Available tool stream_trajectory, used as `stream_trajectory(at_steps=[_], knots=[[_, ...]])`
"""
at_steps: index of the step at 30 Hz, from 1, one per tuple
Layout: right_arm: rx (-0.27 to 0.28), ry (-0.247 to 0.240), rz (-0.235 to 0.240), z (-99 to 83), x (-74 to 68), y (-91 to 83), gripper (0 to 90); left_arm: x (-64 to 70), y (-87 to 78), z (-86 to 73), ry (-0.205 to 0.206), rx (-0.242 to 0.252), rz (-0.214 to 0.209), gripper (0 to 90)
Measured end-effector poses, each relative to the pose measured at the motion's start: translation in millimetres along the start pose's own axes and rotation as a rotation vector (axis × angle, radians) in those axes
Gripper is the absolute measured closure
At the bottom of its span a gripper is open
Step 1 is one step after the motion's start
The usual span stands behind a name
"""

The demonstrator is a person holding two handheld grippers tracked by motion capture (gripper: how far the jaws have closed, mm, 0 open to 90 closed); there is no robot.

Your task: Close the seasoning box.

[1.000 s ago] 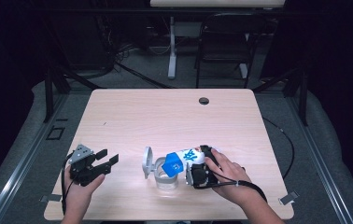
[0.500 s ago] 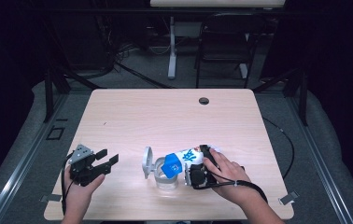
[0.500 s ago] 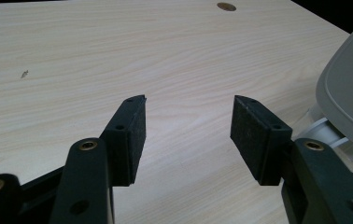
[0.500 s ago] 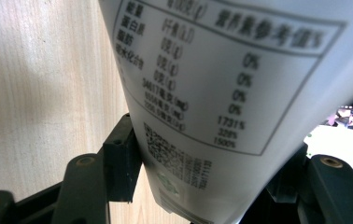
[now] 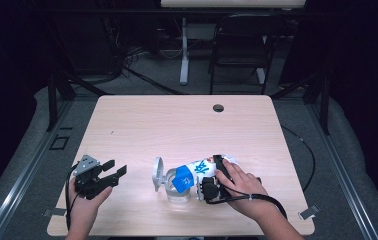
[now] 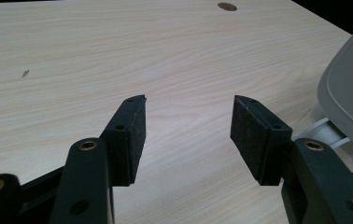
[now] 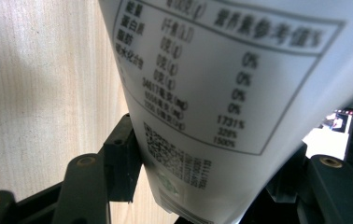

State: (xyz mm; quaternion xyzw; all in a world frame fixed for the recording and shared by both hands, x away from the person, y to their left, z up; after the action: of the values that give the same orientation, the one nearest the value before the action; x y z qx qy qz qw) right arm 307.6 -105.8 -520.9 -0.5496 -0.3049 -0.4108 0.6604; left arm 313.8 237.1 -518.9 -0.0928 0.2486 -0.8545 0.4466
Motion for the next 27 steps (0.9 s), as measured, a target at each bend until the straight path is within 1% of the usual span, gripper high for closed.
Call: stream_trajectory(at_steps=[3,4,5,7,12,13,14,17,18,20,21,23,24,25,27], knots=[[-0.004,-0.004,-0.001,1.2,-0.7,-1.0,40.1,0.0,0.0,-0.1,0.000,0.000,0.000,45.8],[-0.018,-0.014,-0.006,2.0,0.1,-2.4,40.2,0.1,0.0,-0.1,0.000,-0.001,0.000,45.8],[-0.004,-0.010,-0.002,2.3,-0.3,-1.4,40.2,0.0,-0.1,0.0,0.001,-0.002,-0.003,45.8],[-0.007,-0.017,-0.005,3.1,0.2,-1.6,40.2,0.0,0.0,0.1,0.002,-0.001,0.000,45.8],[-0.010,-0.017,-0.009,4.5,-0.3,-0.8,40.2,-0.7,-0.6,0.0,0.002,0.001,-0.001,45.8],[-0.018,-0.036,-0.017,5.4,1.0,-1.8,40.2,-0.8,-0.7,0.0,0.002,0.001,-0.001,45.8],[-0.009,-0.028,-0.013,5.4,0.3,-1.0,40.2,-0.9,-0.7,0.0,0.002,0.001,-0.001,45.8],[-0.001,-0.035,-0.017,6.1,0.2,-0.2,40.2,-0.7,-0.4,-0.1,0.002,0.001,-0.001,45.8],[-0.011,-0.033,-0.015,6.1,0.1,-0.7,40.2,-0.7,-0.3,-0.1,0.002,0.003,0.000,45.8],[0.006,-0.047,-0.018,6.3,0.5,1.0,40.2,-0.6,-0.4,0.0,0.003,0.002,0.000,45.8],[-0.009,-0.049,-0.020,6.2,0.4,0.2,40.3,-0.7,-0.5,-0.1,0.003,0.002,0.000,45.8],[-0.008,-0.052,-0.020,6.1,0.7,0.5,40.3,-0.8,-0.6,-0.1,0.003,0.001,0.000,45.8],[-0.016,-0.050,-0.020,5.9,0.7,0.0,40.3,-1.0,-0.6,-0.1,0.002,0.002,0.000,45.8],[-0.008,-0.050,-0.018,5.7,1.0,0.8,40.3,-1.0,-0.7,-0.2,0.002,0.002,0.000,45.8],[-0.026,-0.062,-0.025,5.6,1.9,-0.2,40.2,-1.0,-0.4,-0.2,0.002,0.002,0.000,45.8]])
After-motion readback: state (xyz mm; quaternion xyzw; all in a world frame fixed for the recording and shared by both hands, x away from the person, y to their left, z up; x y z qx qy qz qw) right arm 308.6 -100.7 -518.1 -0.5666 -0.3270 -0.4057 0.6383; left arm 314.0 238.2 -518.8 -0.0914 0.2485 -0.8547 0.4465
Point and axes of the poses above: each handheld gripper's, and its own axes: y roughly forward along the jaws, z roughly out of its top, x roughly to its right, the point moved 3 cm from there along y, roughly forward along the jaws, and after that the axes turned 14 degrees about y, right-handed, at the moved point
